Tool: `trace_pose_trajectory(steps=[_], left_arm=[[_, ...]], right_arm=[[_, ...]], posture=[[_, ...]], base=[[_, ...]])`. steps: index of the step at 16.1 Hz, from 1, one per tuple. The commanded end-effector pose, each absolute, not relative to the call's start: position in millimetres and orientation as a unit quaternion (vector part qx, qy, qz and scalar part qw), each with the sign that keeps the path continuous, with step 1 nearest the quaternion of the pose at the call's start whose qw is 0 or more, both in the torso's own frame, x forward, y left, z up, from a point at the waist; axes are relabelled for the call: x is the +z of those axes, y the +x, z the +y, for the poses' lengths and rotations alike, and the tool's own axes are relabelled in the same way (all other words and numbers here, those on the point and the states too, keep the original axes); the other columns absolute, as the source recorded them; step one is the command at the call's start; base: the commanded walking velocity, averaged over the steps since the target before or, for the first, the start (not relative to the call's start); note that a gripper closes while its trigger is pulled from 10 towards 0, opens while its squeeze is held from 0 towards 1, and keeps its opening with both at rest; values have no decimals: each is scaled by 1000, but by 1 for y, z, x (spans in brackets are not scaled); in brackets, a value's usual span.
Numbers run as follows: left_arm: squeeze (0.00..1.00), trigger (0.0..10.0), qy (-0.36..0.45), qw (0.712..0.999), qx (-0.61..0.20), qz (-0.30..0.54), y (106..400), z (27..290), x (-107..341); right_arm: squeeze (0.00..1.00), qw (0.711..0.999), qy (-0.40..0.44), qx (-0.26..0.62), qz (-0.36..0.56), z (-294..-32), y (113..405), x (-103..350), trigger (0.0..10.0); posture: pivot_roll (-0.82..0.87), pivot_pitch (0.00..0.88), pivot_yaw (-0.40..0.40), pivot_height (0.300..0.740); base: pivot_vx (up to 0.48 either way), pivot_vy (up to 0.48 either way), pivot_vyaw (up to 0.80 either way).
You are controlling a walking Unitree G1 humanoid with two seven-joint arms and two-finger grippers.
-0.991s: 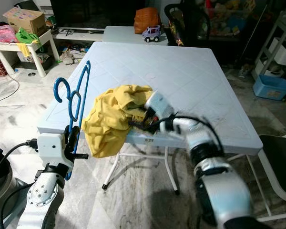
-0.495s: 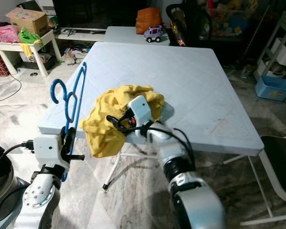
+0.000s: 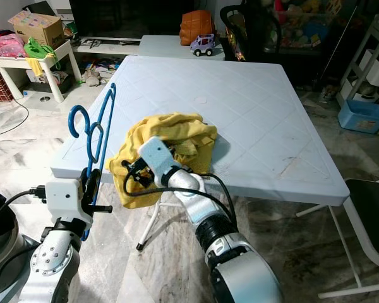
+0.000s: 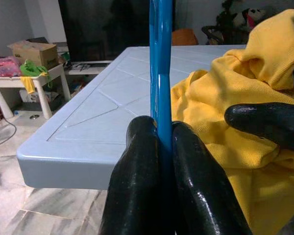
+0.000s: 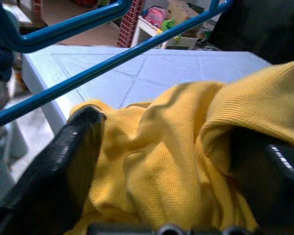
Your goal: Hang hanger
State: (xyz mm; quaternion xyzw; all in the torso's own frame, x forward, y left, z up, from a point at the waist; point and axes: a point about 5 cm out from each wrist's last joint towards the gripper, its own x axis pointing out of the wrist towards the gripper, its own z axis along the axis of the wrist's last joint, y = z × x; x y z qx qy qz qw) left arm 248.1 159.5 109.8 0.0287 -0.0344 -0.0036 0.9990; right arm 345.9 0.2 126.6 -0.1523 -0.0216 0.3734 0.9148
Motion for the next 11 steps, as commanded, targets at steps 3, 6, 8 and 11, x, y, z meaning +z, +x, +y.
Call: trace_pose_trajectory(steps=[3,6,8,11], left_arm=[[0,10000,32,998,-1,-47,247,159,117],[0,10000,31,998,0,-46,247,159,116],[0,10000,29,998,-2,-46,248,157,116],[0,10000,28,999,-3,-47,248,156,116]], right_arm=[[0,913,-187,360,-32,7,348,131,0],[0,917,-194,348,-7,-1,350,123,0],[0,931,-144,332,53,-8,351,111,0],[0,940,-100,303,119,-19,352,97,0]], posture=[[150,0,-36,740],[144,0,-37,740],[142,0,-37,740],[142,0,-38,740]], base=[[0,0,0],[0,0,0],[0,0,0],[0,0,0]])
